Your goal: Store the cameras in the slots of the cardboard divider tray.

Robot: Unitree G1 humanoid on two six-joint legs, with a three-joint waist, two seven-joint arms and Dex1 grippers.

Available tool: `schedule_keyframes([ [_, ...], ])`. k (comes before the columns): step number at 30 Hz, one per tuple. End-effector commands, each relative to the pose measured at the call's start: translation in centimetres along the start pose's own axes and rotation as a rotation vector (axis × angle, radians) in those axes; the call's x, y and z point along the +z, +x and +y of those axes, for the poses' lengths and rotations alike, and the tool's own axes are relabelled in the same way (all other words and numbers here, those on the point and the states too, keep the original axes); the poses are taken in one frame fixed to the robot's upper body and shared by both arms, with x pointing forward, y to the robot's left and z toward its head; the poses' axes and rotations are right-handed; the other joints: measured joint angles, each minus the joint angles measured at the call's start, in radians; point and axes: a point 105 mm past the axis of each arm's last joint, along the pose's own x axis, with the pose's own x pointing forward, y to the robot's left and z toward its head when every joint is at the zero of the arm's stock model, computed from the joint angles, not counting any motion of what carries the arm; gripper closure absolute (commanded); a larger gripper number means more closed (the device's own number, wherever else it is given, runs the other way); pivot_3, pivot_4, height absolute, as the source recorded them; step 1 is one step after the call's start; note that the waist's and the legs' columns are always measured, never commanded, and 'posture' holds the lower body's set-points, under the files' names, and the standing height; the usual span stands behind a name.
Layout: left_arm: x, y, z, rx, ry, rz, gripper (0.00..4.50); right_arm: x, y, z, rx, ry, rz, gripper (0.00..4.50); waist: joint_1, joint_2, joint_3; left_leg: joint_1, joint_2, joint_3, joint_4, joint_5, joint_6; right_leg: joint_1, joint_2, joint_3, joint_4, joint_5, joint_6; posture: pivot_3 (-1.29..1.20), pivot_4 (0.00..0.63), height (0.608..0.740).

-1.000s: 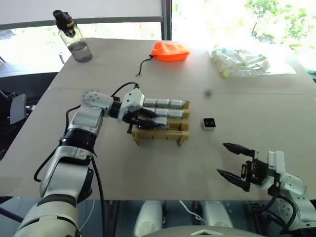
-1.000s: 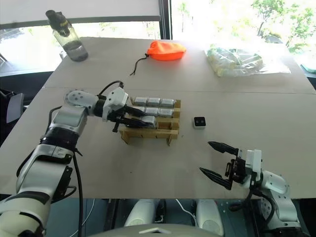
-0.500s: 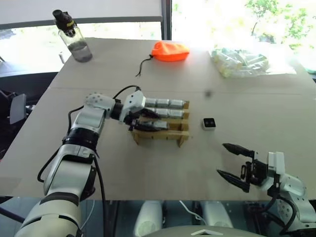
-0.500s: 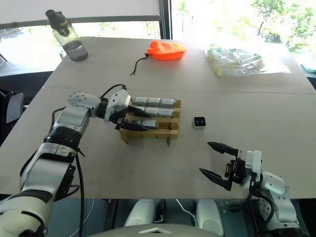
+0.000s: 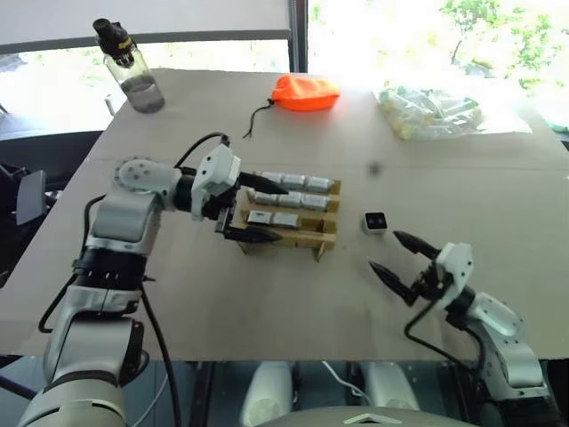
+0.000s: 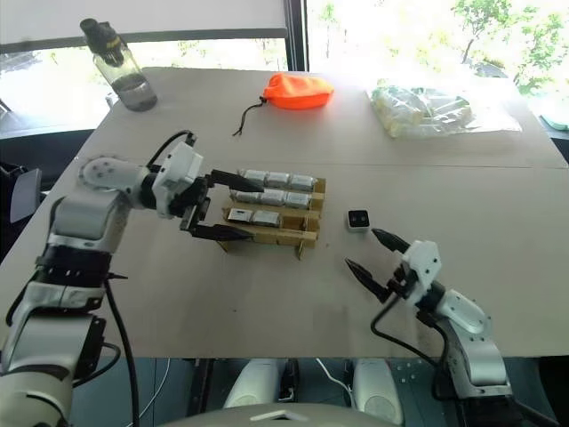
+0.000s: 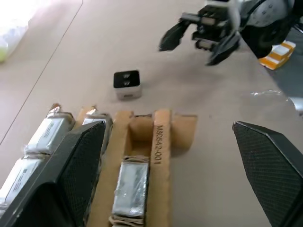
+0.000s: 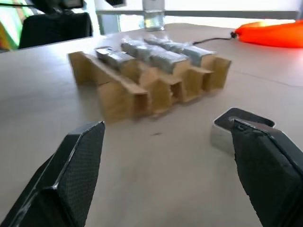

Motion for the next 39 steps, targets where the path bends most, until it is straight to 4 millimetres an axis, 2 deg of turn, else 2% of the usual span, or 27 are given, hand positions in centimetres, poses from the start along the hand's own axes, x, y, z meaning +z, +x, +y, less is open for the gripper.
schedule_keyframes([
  [1, 1.6, -1.0, -0.4, 0.065, 0.028, -0.004, 0.05, 0.8, 1.3, -0.6, -0.122, -0.014, 0.017, 0.31, 0.005, 0.0, 0.0, 0.0, 0.0, 0.0, 0.0, 0.0, 0.0, 0.0, 0.0, 0.0, 0.0, 0.0, 0.0, 0.0, 0.15, 0.726],
  [5, 1.7, -2.2, -0.8, 0.16, 0.003, 0.016, 0.05, 0.0, 2.6, -1.1, -0.225, 0.018, 0.079, 0.31, 0.004, 0.0, 0.0, -0.001, -0.001, -0.001, 0.0, 0.0, 0.0, 0.0, -0.001, -0.001, -0.001, 0.0, 0.0, 0.0, 0.15, 0.726],
  [13, 1.7, -3.8, -2.4, 0.29, -0.069, 0.029, 0.05, -1.8, 3.9, -1.6, -0.37, 0.028, 0.214, 0.31, -0.002, 0.0, 0.0, -0.002, -0.001, 0.0, -0.001, 0.0, 0.0, -0.001, 0.0, 0.0, -0.001, 0.0, 0.0, 0.0, 0.15, 0.726],
  [18, 1.6, -4.2, -2.9, 0.328, -0.091, 0.031, 0.05, -2.3, 4.7, -1.2, -0.379, 0.084, 0.227, 0.31, -0.001, 0.0, 0.0, -0.001, -0.001, -0.001, -0.001, 0.0, 0.0, -0.001, 0.0, -0.001, -0.001, 0.0, 0.0, 0.0, 0.15, 0.726],
  [26, 1.0, -4.8, -3.1, 0.343, -0.097, 0.071, 0.05, -2.1, 5.2, -1.9, -0.453, 0.112, 0.212, 0.31, -0.012, 0.0, 0.0, -0.001, -0.001, 0.0, -0.001, 0.0, 0.0, -0.001, 0.0, -0.001, -0.001, 0.0, 0.0, 0.0, 0.15, 0.726],
  [30, 1.2, -4.7, -3.3, 0.309, -0.078, 0.059, 0.0, -2.0, 5.2, -2.2, -0.47, 0.097, 0.204, 1.44, -0.017, 0.0, 0.0, -0.001, -0.001, 0.0, -0.001, 0.0, 0.0, -0.001, 0.0, -0.001, -0.002, 0.0, 0.0, 0.0, 0.15, 0.726],
  [32, 1.4, -4.6, -3.4, 0.296, -0.073, 0.043, 0.0, -2.0, 5.1, -2.2, -0.47, 0.088, 0.202, 2.47, -0.021, 0.0, 0.0, -0.001, -0.001, 0.0, -0.002, 0.0, 0.0, -0.001, 0.0, -0.001, -0.002, 0.0, 0.0, 0.0, 0.15, 0.726],
  [33, 1.5, -4.6, -3.4, 0.293, -0.072, 0.039, 0.0, -1.9, 5.1, -2.2, -0.47, 0.087, 0.202, 2.62, -0.022, 0.0, 0.0, -0.001, -0.001, 0.0, -0.002, 0.0, 0.0, -0.001, 0.0, -0.001, -0.002, 0.0, 0.0, 0.0, 0.15, 0.726],
  [39, 1.7, -4.4, -3.2, 0.28, -0.069, 0.01, 0.0, -1.5, 4.9, -2.4, -0.46, 0.051, 0.189, 2.6, -0.022, 0.0, 0.0, -0.001, -0.001, 0.0, -0.002, 0.0, 0.0, -0.001, 0.0, 0.0, -0.002, 0.0, 0.0, 0.0, 0.15, 0.726],
])
